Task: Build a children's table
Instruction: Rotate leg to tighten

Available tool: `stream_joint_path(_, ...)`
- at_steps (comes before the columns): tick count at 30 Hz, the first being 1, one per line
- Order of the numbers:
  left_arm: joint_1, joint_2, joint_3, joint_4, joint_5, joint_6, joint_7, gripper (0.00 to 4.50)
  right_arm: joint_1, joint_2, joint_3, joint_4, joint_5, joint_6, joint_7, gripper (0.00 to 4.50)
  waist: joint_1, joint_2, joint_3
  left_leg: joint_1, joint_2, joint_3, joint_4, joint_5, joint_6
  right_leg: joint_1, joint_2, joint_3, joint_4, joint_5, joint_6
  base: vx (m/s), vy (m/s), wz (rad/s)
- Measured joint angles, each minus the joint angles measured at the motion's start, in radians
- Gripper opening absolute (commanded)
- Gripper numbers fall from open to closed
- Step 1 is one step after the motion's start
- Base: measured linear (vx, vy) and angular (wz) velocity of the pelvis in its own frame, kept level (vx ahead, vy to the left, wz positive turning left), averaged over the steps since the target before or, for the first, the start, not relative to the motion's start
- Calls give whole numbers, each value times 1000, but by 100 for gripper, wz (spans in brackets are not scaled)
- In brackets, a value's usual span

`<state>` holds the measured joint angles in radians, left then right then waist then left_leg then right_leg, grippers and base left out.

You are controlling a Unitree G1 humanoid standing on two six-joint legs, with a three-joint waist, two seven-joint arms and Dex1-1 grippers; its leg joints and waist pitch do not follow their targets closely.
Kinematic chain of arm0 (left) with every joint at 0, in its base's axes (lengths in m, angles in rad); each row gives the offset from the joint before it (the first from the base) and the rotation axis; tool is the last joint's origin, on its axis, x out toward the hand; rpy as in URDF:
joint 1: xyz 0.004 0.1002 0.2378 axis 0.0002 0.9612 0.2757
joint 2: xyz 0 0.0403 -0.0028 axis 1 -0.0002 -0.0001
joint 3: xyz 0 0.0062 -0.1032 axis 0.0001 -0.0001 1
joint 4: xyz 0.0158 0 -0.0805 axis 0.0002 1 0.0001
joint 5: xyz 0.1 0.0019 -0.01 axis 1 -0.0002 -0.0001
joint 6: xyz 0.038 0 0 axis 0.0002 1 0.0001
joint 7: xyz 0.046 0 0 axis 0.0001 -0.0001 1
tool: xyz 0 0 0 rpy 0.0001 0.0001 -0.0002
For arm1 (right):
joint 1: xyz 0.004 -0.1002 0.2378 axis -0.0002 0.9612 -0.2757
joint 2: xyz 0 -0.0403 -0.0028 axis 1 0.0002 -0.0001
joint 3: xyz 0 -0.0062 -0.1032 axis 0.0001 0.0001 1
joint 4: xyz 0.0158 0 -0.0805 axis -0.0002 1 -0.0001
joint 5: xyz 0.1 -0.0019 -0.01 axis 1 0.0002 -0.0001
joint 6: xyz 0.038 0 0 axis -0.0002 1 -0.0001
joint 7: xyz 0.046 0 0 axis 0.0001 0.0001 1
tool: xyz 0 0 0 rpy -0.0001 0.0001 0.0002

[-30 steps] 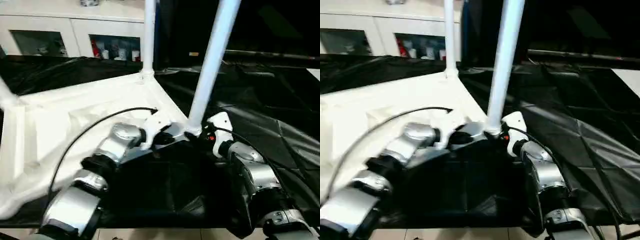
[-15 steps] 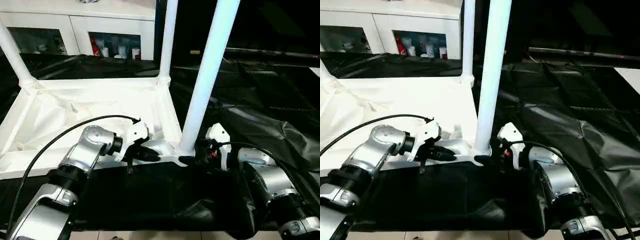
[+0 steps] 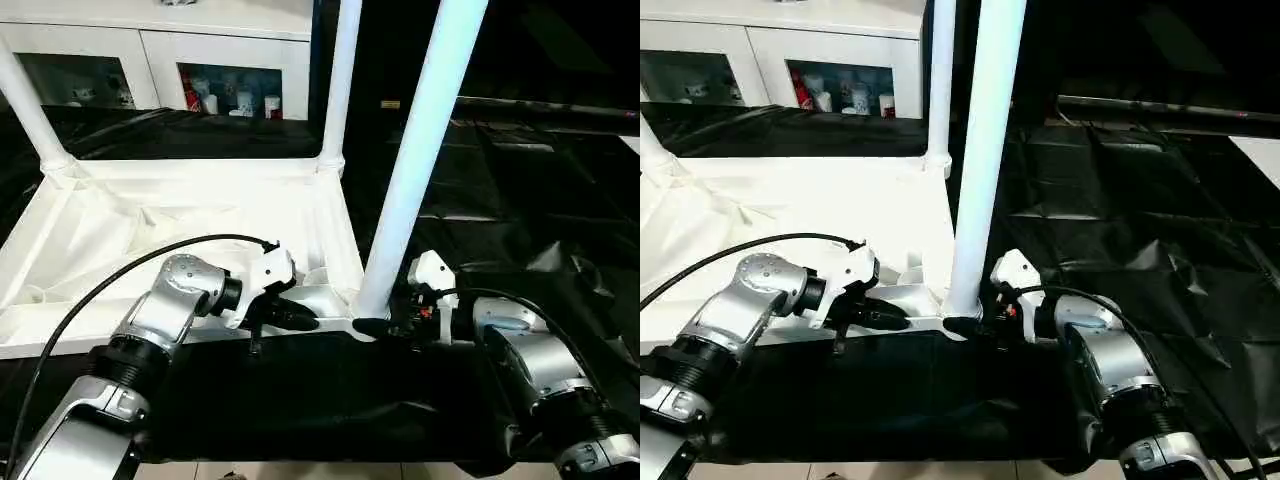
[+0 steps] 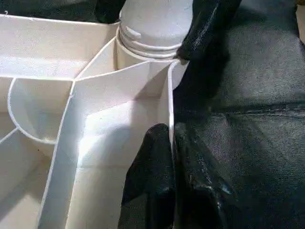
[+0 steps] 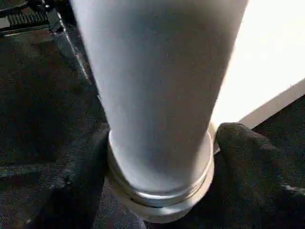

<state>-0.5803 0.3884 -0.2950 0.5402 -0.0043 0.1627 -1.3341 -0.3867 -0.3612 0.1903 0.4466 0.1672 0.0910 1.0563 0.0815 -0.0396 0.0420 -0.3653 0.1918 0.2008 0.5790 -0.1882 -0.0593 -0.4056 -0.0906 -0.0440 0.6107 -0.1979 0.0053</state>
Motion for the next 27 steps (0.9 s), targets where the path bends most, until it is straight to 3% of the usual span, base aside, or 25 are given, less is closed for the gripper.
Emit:
stream_joint_path(9,4,-1,3,-4,2,7,17,0,-4,19,-8,38,0,-41,5,278,-4,-1,0,1,0,0,2,0,0,1,0,0,1,0,-1,0,0,0)
stream_joint_path(13,-8,-28,7,20,17,8,81,0,-11,56,-32,82,-7,-57,-74,274,-9,-1,0,4,0,0,5,0,0,5,0,1,1,3,-4,0,0,0)
stream_joint_path(20,-119,-203,23,195,88,42,403,0,-59,228,-149,170,-54,-1,-558,272,-18,-2,-1,10,-2,-1,7,0,0,11,-2,3,-1,2,-2,0,0,0)
stream_joint_path(27,-150,-289,14,263,142,39,555,0,-94,314,-184,207,-99,16,-822,272,-18,3,-3,13,-3,-3,5,0,0,18,-2,1,-8,1,-1,0,0,0)
